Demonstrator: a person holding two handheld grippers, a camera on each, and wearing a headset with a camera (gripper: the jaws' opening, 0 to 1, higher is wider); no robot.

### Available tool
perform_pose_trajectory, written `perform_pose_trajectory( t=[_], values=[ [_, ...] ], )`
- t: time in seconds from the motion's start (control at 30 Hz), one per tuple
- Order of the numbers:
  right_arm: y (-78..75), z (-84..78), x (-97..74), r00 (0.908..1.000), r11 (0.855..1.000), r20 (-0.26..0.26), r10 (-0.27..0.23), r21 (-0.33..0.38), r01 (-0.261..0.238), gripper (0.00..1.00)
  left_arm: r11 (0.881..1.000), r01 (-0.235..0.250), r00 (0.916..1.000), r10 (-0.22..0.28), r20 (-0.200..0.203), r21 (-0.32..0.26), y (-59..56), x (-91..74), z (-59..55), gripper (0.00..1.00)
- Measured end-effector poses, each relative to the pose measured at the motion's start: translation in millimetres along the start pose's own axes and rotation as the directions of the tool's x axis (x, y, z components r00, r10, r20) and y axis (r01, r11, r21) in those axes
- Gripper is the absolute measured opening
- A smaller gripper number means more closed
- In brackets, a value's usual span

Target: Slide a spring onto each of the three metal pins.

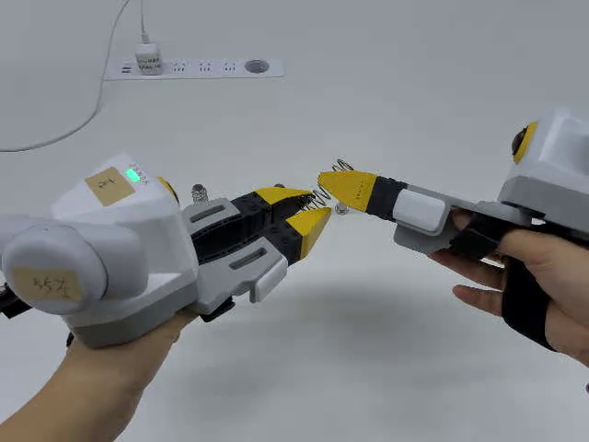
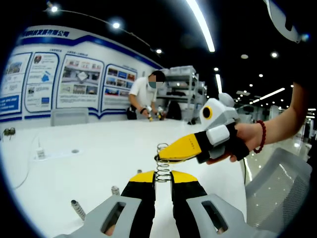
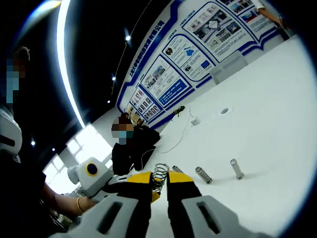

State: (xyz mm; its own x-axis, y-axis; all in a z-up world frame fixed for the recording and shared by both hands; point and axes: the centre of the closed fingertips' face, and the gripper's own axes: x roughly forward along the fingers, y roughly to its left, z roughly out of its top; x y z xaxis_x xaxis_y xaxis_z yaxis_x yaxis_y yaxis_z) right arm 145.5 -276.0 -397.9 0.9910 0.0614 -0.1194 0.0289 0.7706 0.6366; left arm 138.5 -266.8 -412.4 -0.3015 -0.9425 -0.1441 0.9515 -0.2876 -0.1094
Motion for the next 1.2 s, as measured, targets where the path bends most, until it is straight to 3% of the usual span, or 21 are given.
perform_pose_trajectory(
  t=[0.13, 0.23, 0.43, 0.5, 0.6, 0.63, 0.67, 0.7, 1.1, 1.2],
  values=[
    [-2.7, 0.7, -0.2, 0.9996, 0.997, -0.016, -0.025, -0.08, 0.023, 0.12, 0.999, -0.011, 0.9981, 0.013, -0.06, 0.035, 1.4, -2.0, -9.0, 0.16],
    [-5.9, 2.8, 0.2, 0.9987, 0.988, -0.021, -0.048, -0.146, 0.044, 0.12, 0.994, -0.03, 0.9948, 0.04, -0.094, 0.105, 5.2, -6.0, -15.2, 0.18],
    [-18.3, 10.4, 0.4, 0.9943, 0.965, -0.009, -0.106, -0.241, 0.101, 0.12, 0.992, -0.061, 0.985, 0.077, -0.155, 0.109, 11.8, -15.9, -27.7, 0.27],
    [-25.0, 17.4, 0.1, 0.991, 0.947, 0.012, -0.133, -0.292, 0.131, 0.12, 0.992, -0.071, 0.9832, 0.087, -0.161, 0.099, 14.4, -20.3, -30.5, 0.3],
    [-30.7, 22.1, 0.3, 0.9875, 0.933, 0.021, -0.156, -0.325, 0.154, 0.12, 0.991, -0.097, 0.9776, 0.113, -0.177, 0.096, 19.6, -26.8, -35.7, 0.35],
    [-33.1, 23.6, 0.9, 0.9866, 0.922, 0.022, -0.162, -0.352, 0.159, 0.12, 0.988, -0.117, 0.9683, 0.137, -0.209, 0.103, 23.4, -30.9, -41.5, 0.37],
    [-36.5, 26.2, 0.9, 0.9836, 0.908, 0.033, -0.177, -0.379, 0.177, 0.12, 0.986, -0.122, 0.965, 0.144, -0.219, 0.11, 24.3, -33.0, -44.0, 0.39],
    [-38.5, 27.6, 0.8, 0.9819, 0.897, 0.039, -0.185, -0.401, 0.185, 0.12, 0.986, -0.123, 0.9653, 0.145, -0.217, 0.112, 24.1, -34.5, -44.8, 0.4],
    [-68.9, 34.5, 6.5, 0.96, 0.829, 0.071, -0.271, -0.49, 0.27, 0.12, 0.971, -0.234, 0.95, 0.24, -0.2, 0.053, 38.5, -51.4, -50.3, 0.54],
    [-75.0, 36.2, 8.4, 0.9563, 0.793, 0.074, -0.283, -0.543, 0.277, 0.12, 0.967, -0.246, 0.9443, 0.254, -0.209, 0.064, 39.4, -53.2, -53.6, 0.6]
  ],
)
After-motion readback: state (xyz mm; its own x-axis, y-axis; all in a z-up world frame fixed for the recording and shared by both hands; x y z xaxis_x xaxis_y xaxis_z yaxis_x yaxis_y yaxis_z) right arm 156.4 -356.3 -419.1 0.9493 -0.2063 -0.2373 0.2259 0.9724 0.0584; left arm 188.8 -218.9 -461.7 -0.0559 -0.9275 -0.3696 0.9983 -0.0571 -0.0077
